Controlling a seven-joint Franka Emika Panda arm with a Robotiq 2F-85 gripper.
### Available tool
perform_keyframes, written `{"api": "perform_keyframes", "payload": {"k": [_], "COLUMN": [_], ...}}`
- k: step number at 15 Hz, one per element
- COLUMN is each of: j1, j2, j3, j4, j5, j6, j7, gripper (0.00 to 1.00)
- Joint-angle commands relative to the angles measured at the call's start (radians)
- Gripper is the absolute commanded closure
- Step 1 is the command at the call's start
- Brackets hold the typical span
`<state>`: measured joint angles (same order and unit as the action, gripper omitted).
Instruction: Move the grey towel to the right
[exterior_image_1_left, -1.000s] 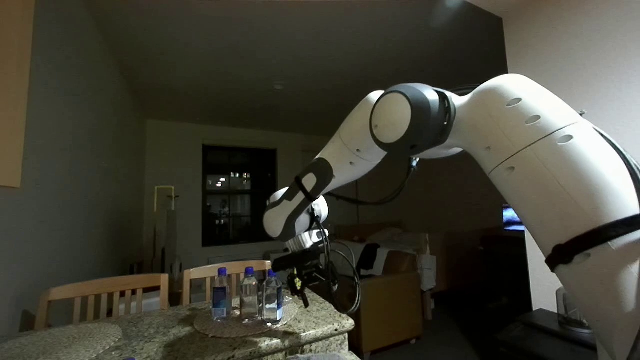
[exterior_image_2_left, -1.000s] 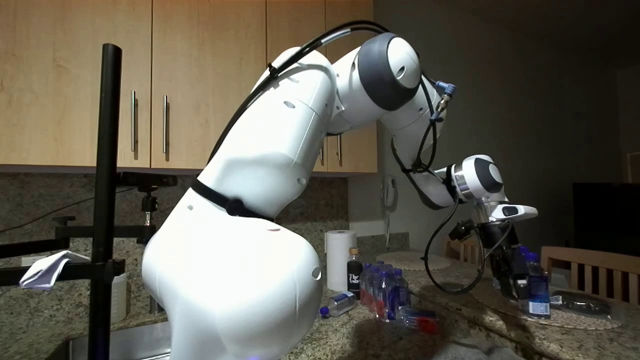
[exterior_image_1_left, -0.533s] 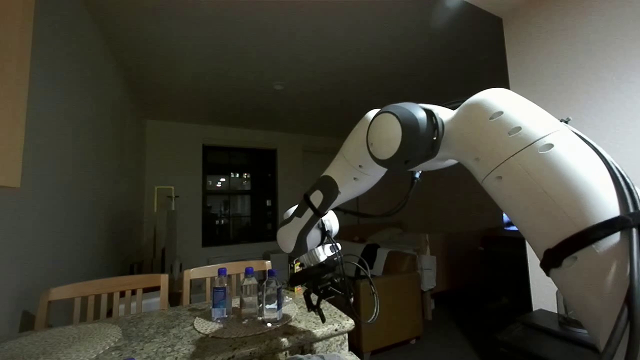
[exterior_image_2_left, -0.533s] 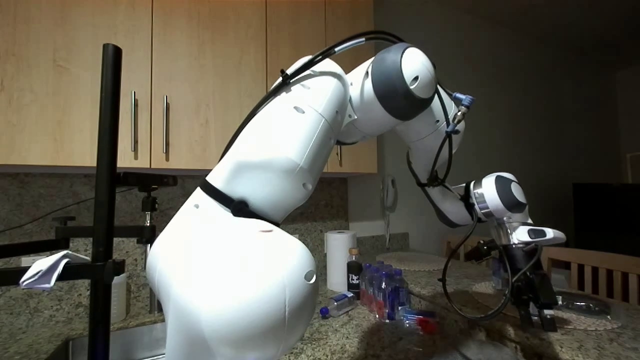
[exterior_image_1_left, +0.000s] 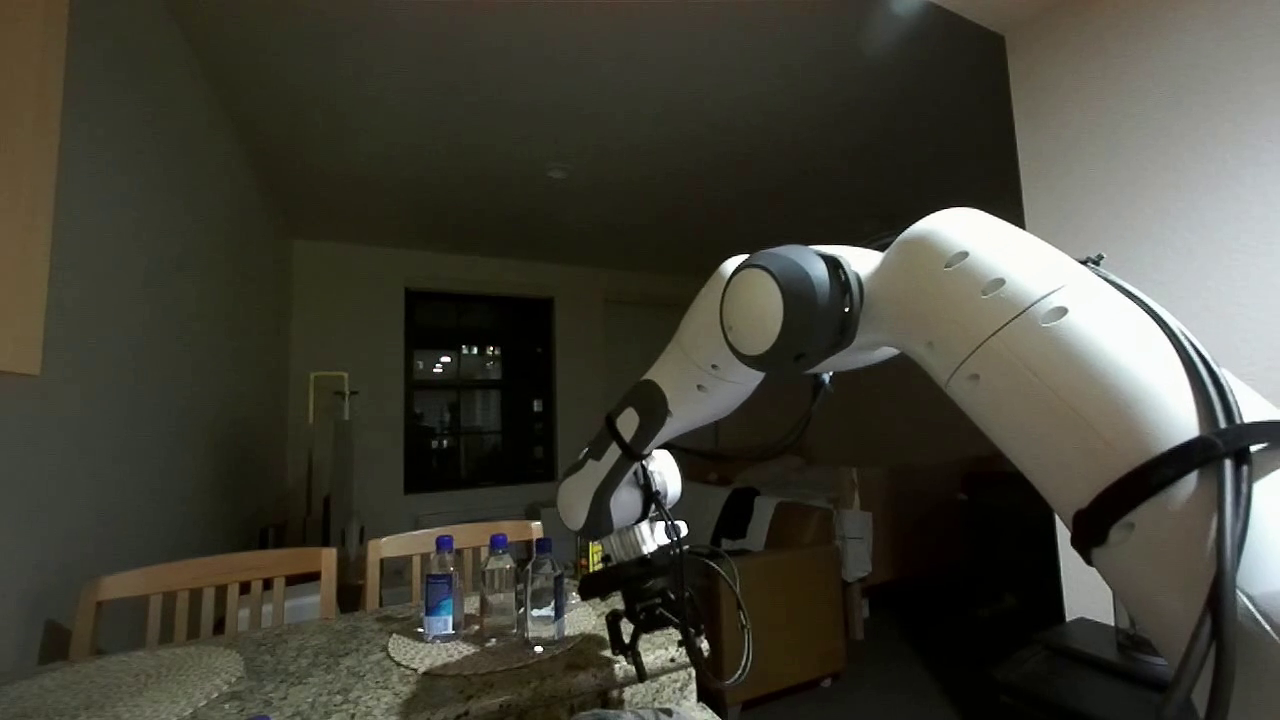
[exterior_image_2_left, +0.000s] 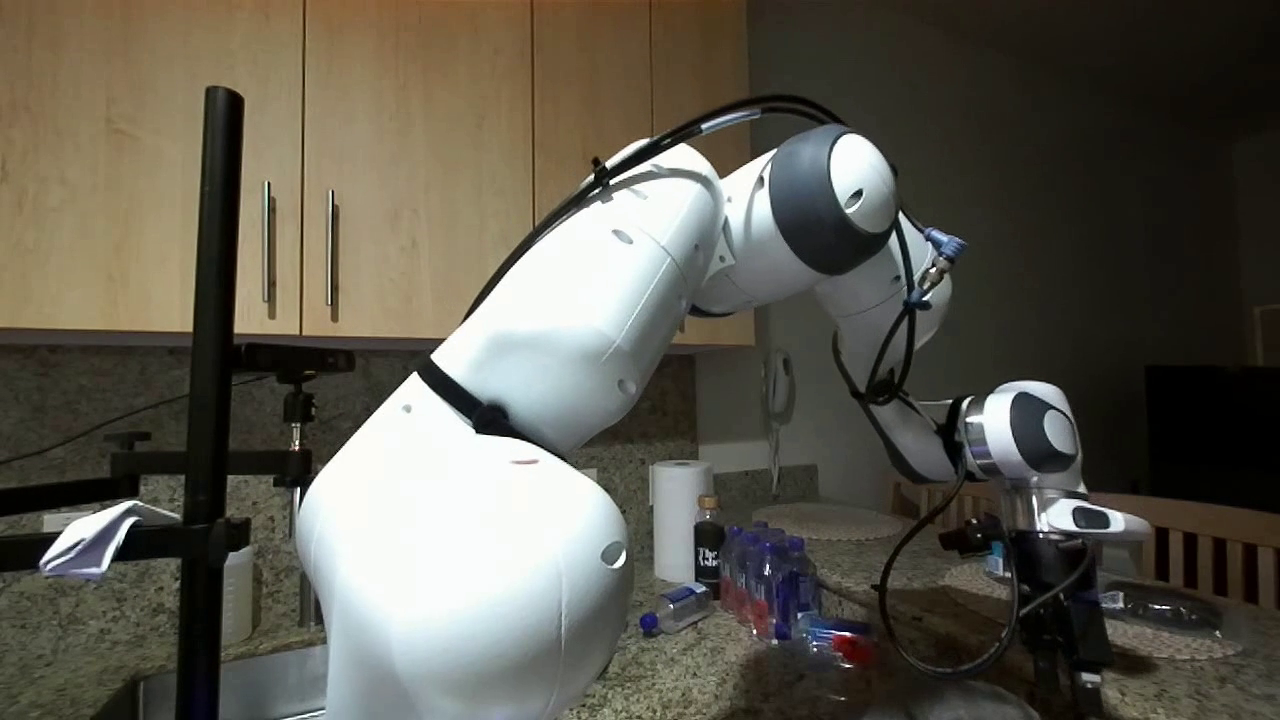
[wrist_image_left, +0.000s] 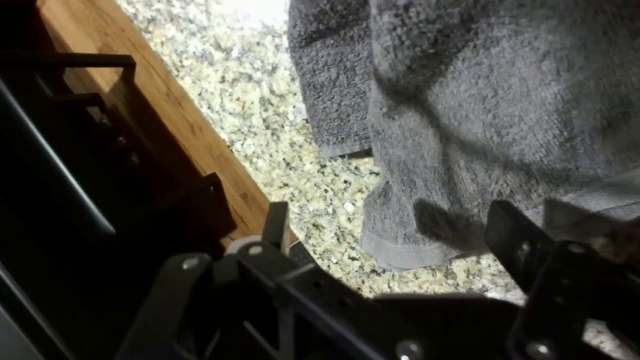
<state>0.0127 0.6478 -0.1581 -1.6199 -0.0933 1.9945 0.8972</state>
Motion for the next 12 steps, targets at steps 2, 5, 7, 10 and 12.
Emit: {"api": "perform_keyframes", "payload": {"k": [2,5,7,10,12], "j1": [-0.045,-0.041,-0.038,-0.034,-0.041], "j2": [0.054,0.082,0.094,0.102,0.114], "j3": [0.020,0.015,0.015,0.014,0.019], "j4": [0.048,0.044,0.035,0.004,-0.002], "j5": [0.128,0.146,0.146,0.160,0.192], "j6": [0.088,0.158,0.181,0.262,0.333], "j7": [-0.012,-0.018,-0.028,-0.007,0.002], "gripper": [0.00,0.00,0.00,0.00,0.00]}}
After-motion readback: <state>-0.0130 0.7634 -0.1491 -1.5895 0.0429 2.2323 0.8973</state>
